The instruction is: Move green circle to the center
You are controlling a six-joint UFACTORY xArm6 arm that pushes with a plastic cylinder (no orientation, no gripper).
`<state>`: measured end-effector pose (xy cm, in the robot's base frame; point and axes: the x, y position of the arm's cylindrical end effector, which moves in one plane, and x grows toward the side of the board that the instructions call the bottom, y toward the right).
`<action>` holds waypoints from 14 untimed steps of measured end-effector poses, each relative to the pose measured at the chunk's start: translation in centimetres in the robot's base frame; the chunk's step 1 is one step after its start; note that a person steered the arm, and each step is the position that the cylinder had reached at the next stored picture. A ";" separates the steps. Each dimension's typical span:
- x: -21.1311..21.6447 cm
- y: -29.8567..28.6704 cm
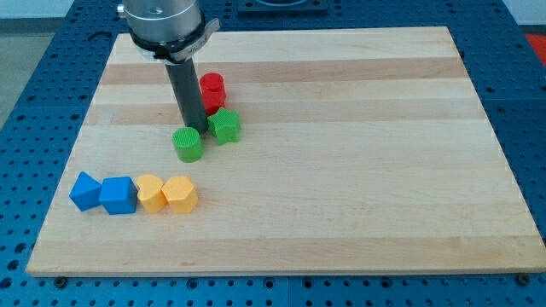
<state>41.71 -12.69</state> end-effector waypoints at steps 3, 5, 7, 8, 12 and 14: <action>2.0 -6.7; 2.6 1.7; 2.6 3.4; 2.9 -0.8; 9.1 5.6; 7.2 13.8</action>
<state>48.89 1.13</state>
